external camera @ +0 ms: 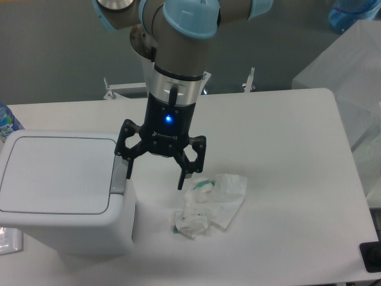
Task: Open the trash can
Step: 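Press down on the grey lid button with the gripper finger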
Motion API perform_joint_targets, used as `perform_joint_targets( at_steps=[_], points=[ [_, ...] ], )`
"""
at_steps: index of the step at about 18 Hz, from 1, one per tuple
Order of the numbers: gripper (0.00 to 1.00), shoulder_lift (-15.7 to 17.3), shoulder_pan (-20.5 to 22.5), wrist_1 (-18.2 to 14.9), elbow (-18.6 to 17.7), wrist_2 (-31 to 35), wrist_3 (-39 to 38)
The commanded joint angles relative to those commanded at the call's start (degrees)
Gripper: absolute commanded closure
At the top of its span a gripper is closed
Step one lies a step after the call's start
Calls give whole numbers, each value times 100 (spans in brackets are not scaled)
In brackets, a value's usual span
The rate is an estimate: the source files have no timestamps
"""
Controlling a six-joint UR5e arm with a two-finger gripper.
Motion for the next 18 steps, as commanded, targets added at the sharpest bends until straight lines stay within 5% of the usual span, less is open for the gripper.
perform_joint_targets(
  at_steps=[18],
  points=[
    [0, -70, -79, -9, -44, 9, -89]
  ],
)
